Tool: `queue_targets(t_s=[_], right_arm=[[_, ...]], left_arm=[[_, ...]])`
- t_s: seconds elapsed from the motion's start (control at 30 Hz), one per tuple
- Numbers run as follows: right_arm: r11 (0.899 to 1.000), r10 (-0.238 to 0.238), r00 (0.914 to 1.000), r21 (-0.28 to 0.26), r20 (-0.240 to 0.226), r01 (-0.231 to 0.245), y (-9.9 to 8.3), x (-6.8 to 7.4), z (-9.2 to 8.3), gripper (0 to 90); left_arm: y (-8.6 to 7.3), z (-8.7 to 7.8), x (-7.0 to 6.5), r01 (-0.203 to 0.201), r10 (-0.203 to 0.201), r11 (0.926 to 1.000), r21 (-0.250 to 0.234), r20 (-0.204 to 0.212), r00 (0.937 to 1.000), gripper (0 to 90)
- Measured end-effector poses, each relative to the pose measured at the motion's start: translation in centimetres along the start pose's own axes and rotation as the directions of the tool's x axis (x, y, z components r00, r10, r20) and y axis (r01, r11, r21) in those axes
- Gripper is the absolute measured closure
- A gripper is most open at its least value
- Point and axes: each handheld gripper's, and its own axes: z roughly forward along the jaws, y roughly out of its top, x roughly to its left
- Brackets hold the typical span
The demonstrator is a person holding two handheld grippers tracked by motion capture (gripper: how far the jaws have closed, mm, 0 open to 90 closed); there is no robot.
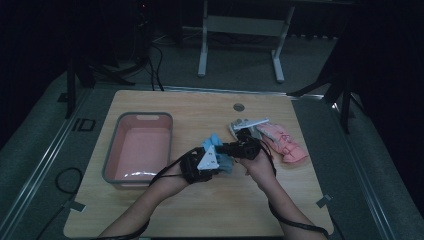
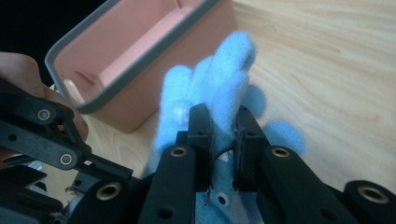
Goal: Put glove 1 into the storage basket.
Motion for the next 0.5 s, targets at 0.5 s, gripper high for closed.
queue_targets(t_s=[0.5], right_arm=[[0.999,-0.038,0.9987,-0.002,-0.034,0.038,3.9,2.4,1.9,80.3]], left_arm=[[-1.1,-3.6,1.8,0.015,-0.014,0.9997,0.017,-0.064,0.9978,78.9]])
